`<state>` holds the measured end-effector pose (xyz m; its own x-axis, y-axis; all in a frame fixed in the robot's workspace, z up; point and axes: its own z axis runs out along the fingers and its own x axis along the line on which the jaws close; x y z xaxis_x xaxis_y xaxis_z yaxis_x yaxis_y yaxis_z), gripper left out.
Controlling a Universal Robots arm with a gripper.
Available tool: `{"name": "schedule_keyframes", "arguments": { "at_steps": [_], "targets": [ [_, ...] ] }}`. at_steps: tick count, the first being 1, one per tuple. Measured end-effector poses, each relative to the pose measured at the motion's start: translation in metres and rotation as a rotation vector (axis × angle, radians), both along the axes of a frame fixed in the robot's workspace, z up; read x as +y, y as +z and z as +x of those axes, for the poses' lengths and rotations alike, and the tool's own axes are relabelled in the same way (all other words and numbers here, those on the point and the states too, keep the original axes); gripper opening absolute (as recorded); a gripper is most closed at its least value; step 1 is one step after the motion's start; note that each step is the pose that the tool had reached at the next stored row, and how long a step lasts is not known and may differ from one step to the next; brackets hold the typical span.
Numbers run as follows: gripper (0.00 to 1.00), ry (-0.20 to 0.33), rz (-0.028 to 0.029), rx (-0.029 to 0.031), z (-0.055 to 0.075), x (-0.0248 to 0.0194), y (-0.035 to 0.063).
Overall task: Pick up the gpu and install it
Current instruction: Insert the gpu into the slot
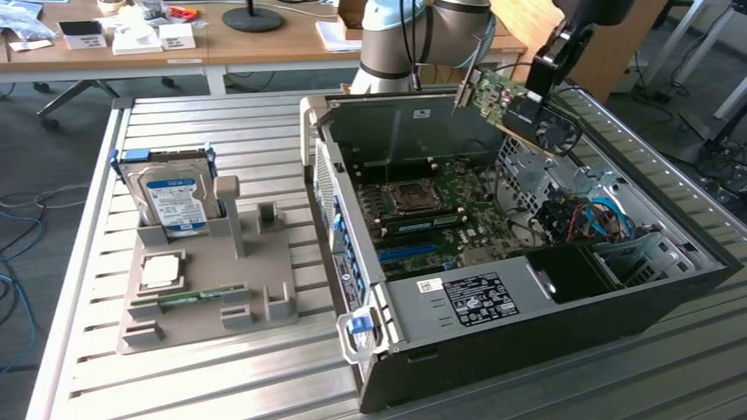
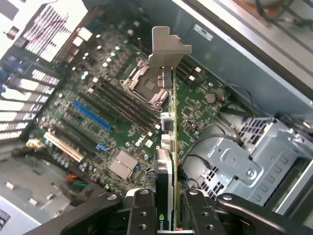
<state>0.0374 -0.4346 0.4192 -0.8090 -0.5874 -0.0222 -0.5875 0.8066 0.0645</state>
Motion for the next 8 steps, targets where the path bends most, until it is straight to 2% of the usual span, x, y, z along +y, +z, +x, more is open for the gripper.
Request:
{"name": "schedule_keyframes", "arguments": {
  "at_steps": [8],
  "targets": [
    [0.27,0.138,0.0000,0.0000,0.0000,0.0000,-0.0004]
  ]
}}
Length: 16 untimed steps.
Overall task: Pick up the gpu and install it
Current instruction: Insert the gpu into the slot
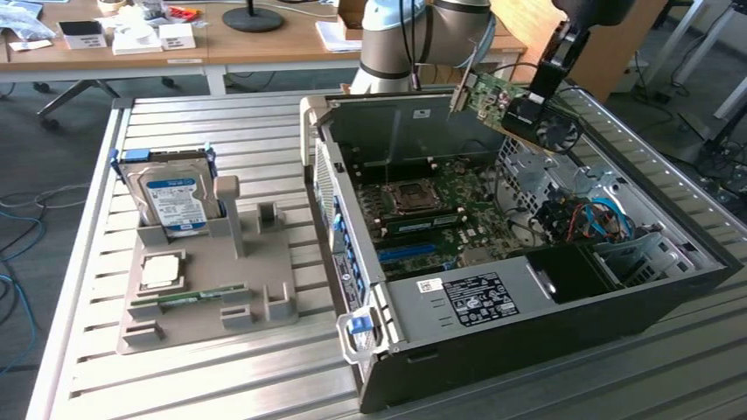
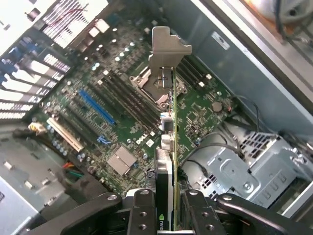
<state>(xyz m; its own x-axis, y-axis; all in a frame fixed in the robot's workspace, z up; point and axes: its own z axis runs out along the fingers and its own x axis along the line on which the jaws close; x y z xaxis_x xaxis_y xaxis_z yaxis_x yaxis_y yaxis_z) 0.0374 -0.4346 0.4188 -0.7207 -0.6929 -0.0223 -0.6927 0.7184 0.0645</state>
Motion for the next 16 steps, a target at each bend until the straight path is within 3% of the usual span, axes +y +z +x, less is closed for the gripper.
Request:
{"name": "schedule_keyframes", "arguments": {
  "at_steps": [16],
  "targets": [
    [0.27,0.270,0.0000,0.0000,0.0000,0.0000,-0.0008]
  ]
}}
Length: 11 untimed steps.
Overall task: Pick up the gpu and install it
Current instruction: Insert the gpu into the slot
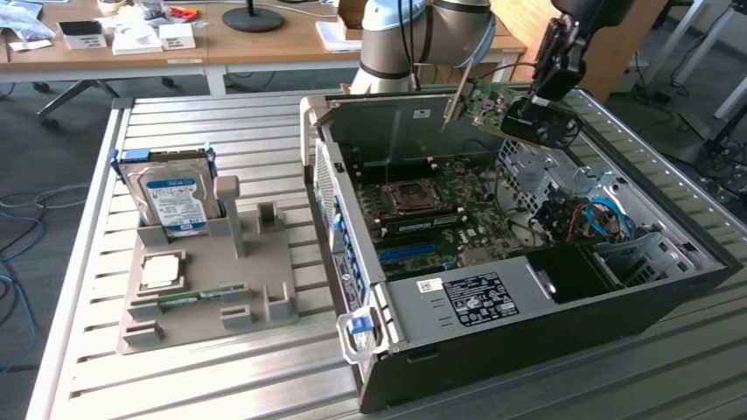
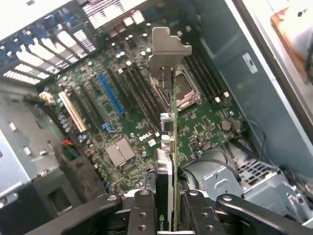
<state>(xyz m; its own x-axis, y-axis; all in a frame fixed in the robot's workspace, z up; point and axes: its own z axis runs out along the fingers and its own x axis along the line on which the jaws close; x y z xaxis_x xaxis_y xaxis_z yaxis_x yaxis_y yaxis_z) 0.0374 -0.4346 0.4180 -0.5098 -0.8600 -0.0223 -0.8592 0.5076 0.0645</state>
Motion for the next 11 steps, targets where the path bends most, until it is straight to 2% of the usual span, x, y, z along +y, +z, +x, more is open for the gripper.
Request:
{"name": "schedule_keyframes", "arguments": {
  "at_steps": [11],
  "targets": [
    [0.27,0.175,0.0000,0.0000,0.0000,0.0000,-0.0005]
  ]
}}
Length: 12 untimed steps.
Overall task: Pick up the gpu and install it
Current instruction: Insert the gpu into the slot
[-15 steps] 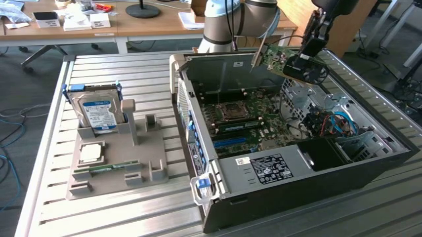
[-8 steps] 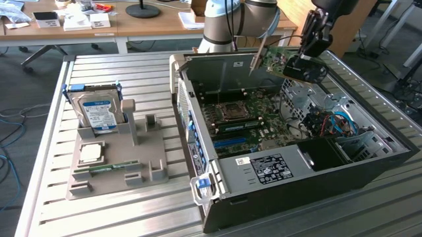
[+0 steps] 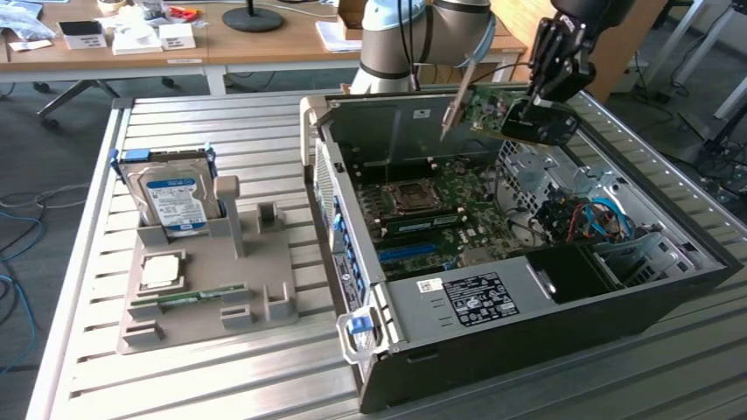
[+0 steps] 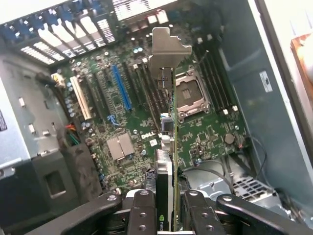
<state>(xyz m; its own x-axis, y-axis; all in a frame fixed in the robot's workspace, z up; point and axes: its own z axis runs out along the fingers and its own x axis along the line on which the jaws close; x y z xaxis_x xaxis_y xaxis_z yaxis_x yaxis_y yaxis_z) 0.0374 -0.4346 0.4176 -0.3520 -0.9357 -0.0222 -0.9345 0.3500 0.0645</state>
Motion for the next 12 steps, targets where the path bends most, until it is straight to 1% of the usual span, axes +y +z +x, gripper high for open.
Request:
{"name": "schedule_keyframes", "arguments": {
  "at_steps": [12],
  "targets": [
    [0.27,0.178,0.0000,-0.0001,0.0000,0.0000,-0.0006]
  ]
}}
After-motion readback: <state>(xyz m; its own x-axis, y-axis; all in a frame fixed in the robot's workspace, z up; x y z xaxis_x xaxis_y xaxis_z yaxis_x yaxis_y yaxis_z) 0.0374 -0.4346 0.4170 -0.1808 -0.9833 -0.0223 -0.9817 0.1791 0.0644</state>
